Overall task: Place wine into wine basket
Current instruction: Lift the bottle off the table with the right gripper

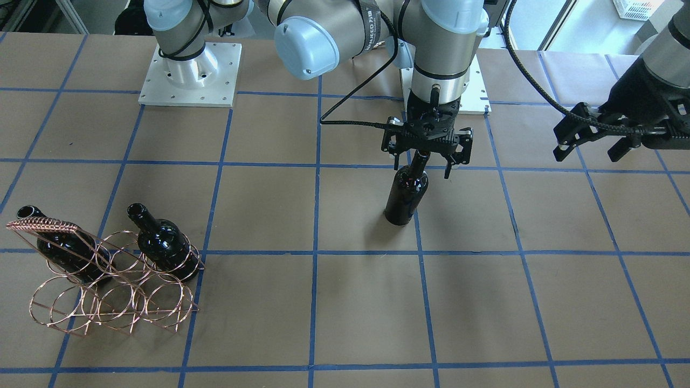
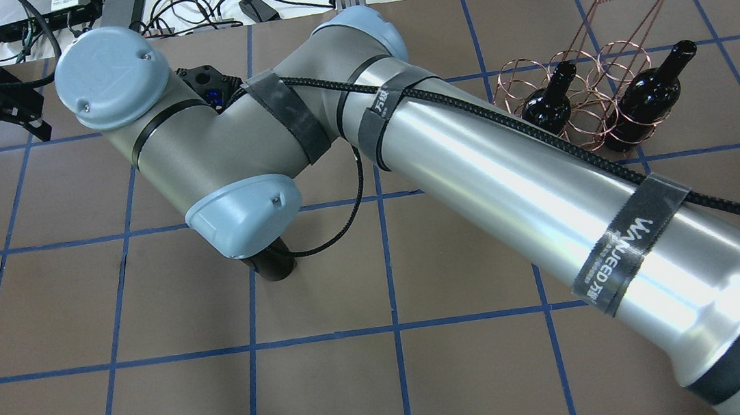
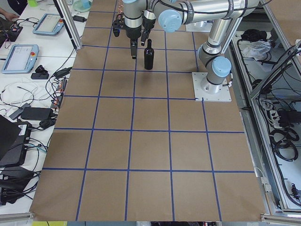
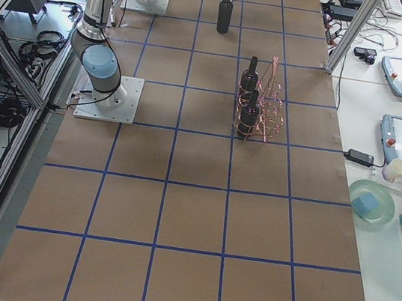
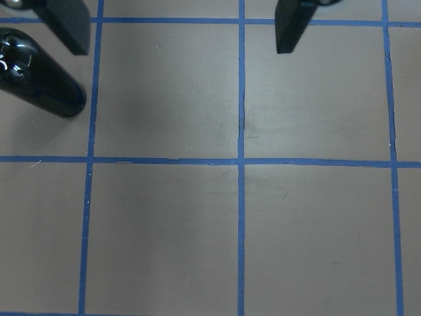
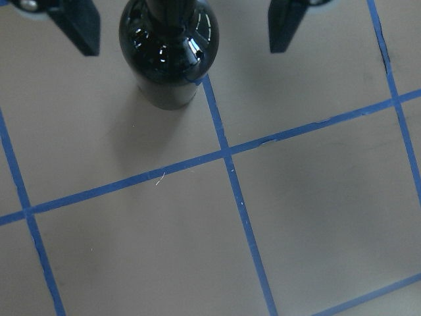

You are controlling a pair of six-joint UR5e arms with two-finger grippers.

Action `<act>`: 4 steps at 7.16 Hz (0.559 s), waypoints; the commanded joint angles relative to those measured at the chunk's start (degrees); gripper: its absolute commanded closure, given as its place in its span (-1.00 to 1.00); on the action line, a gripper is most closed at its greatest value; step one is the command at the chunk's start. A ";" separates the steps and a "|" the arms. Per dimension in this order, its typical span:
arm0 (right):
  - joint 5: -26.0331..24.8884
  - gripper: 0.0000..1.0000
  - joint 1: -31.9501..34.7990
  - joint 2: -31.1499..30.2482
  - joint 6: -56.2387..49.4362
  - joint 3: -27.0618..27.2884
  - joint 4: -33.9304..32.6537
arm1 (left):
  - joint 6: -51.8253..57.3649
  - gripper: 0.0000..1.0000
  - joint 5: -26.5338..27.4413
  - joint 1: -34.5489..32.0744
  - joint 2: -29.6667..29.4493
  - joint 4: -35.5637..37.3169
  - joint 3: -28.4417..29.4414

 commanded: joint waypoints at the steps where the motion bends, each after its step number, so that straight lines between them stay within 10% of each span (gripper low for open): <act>1: 0.29 -0.63 0.87 0.14 0.07 0.56 0.37 | 0.00 -1.00 0.00 0.00 0.00 0.03 -0.07; 4: 0.29 0.06 0.96 0.05 0.08 1.00 0.55 | 0.00 -1.00 0.00 0.18 0.00 0.03 -0.07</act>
